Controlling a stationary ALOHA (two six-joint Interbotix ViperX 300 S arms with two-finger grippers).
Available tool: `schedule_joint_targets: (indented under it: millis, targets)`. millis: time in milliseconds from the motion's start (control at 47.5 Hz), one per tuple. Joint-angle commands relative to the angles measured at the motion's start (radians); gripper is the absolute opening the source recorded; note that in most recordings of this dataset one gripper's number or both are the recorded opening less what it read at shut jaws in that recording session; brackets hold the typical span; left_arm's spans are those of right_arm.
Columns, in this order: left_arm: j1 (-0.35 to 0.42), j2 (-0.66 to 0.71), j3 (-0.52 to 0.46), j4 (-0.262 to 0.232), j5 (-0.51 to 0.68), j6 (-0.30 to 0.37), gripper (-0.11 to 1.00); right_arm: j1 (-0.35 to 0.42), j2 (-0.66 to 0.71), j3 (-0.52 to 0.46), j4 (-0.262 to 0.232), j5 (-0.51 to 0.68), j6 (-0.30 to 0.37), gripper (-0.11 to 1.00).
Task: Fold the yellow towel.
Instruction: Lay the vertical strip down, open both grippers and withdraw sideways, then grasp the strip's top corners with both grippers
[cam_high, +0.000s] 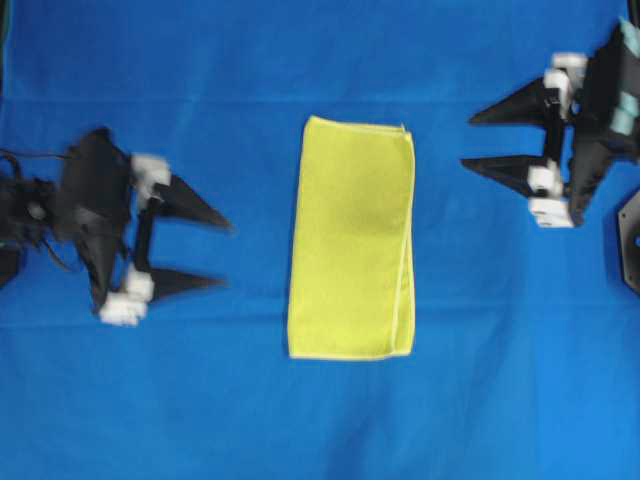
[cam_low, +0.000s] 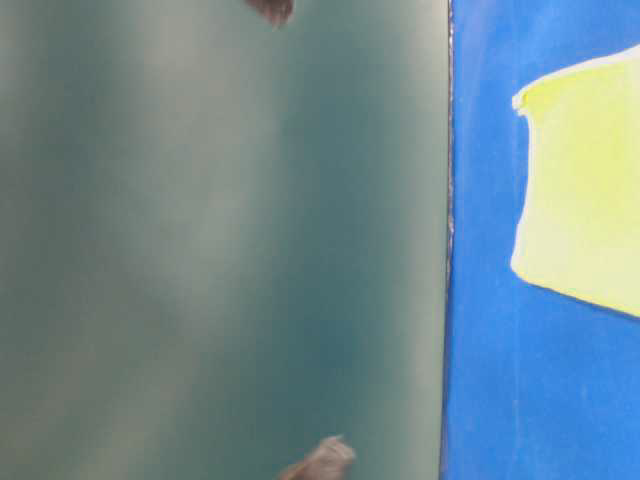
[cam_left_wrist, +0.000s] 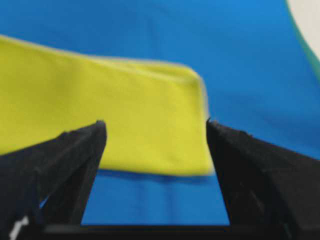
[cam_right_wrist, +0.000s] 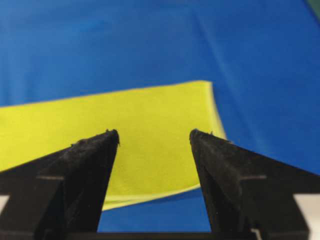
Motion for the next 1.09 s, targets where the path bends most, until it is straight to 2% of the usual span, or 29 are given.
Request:
schedule_joint_targets:
  millis: [0,147,463,611,863,1074]
  targets:
    - [0.040,-0.048,0.040,0.002,-0.060,0.028,0.76,0.002,-0.025,0.038,0.017,-0.069,0.005,0.62]
    - [0.080,-0.063,0.063,0.002,-0.080,0.038,0.76,0.003,-0.025,0.058,0.028,-0.098,0.009,0.62]
    - [0.086,-0.049,0.052,0.002,-0.080,0.046,0.76,0.000,-0.017,0.052,0.029,-0.103,0.009,0.62]
    - [0.129,-0.006,0.018,0.002,-0.098,0.052,0.76,-0.046,0.021,0.021,0.041,-0.098,0.009,0.62]
    - [0.265,0.199,-0.120,0.002,-0.104,0.112,0.76,-0.170,0.249,-0.066,0.037,-0.063,-0.003,0.62]
    - [0.344,0.426,-0.249,0.002,-0.091,0.133,0.76,-0.186,0.476,-0.184,0.003,0.035,-0.005,0.62]
